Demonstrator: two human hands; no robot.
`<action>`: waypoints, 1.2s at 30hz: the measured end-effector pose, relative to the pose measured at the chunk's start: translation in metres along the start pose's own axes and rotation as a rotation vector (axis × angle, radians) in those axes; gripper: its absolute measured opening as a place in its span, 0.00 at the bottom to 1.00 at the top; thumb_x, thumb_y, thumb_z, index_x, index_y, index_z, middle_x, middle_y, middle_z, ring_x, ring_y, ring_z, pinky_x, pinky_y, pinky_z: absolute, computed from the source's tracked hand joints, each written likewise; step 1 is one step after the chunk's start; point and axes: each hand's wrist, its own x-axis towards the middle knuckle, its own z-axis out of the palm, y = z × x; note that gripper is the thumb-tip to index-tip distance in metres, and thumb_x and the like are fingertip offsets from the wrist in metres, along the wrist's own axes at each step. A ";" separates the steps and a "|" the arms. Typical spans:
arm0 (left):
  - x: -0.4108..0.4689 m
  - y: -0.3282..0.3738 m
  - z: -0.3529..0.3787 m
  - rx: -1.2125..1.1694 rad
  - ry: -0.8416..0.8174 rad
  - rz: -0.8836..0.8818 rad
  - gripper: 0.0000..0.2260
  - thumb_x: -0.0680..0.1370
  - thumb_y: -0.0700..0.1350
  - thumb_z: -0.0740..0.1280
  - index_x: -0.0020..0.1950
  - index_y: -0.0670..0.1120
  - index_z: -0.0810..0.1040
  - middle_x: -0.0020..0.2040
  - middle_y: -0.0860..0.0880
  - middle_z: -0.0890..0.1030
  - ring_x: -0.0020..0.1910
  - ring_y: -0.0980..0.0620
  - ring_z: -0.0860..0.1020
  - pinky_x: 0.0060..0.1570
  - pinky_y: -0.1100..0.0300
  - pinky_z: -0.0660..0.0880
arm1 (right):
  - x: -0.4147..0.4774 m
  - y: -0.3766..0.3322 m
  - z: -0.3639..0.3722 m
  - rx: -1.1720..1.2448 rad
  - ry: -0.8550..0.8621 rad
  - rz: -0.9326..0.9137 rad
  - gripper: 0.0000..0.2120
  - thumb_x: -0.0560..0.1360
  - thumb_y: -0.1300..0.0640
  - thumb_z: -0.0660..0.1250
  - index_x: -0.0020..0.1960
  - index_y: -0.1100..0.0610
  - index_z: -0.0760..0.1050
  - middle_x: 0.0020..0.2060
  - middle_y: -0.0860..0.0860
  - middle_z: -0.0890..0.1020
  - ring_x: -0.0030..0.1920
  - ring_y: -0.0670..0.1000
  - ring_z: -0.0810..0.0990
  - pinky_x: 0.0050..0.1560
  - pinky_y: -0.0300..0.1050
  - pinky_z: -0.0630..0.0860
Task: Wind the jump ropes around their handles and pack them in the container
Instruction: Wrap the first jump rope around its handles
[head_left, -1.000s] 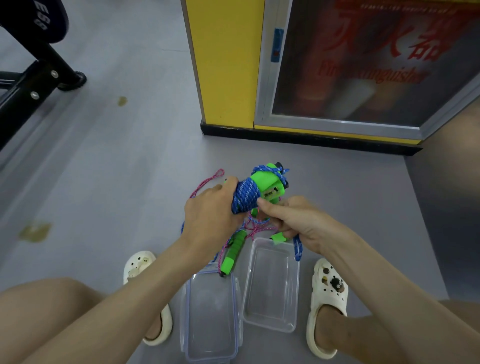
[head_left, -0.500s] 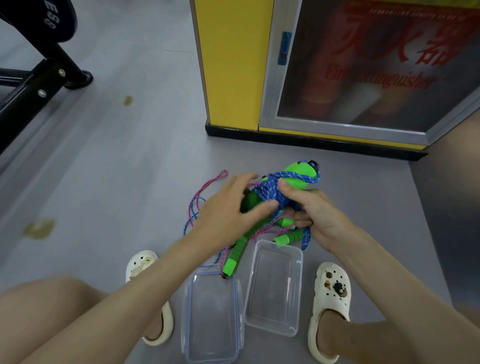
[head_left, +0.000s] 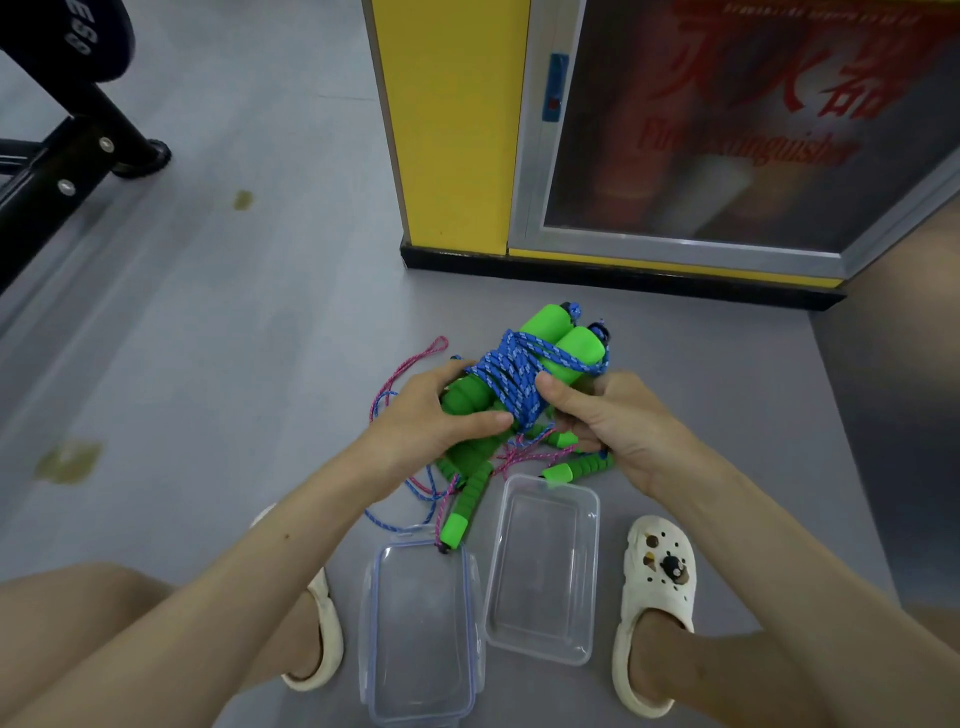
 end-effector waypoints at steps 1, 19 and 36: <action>0.002 -0.002 0.001 0.067 0.039 0.030 0.22 0.69 0.42 0.77 0.61 0.53 0.76 0.51 0.49 0.84 0.49 0.48 0.83 0.51 0.53 0.80 | 0.000 0.001 0.002 0.003 0.047 -0.001 0.14 0.72 0.50 0.71 0.36 0.59 0.76 0.22 0.47 0.74 0.20 0.43 0.65 0.23 0.35 0.64; 0.011 -0.009 0.004 0.485 0.222 0.123 0.32 0.67 0.52 0.77 0.69 0.51 0.70 0.55 0.49 0.81 0.51 0.49 0.80 0.52 0.48 0.79 | 0.003 0.009 0.012 -0.353 0.310 -0.477 0.06 0.73 0.66 0.70 0.49 0.61 0.82 0.34 0.51 0.82 0.33 0.47 0.82 0.39 0.40 0.81; -0.006 -0.004 0.004 -0.114 0.004 -0.220 0.31 0.63 0.60 0.76 0.56 0.43 0.71 0.51 0.41 0.82 0.47 0.46 0.82 0.51 0.50 0.78 | -0.002 0.007 0.017 -0.467 0.094 -0.575 0.03 0.73 0.66 0.69 0.43 0.60 0.80 0.32 0.41 0.76 0.34 0.36 0.75 0.36 0.28 0.70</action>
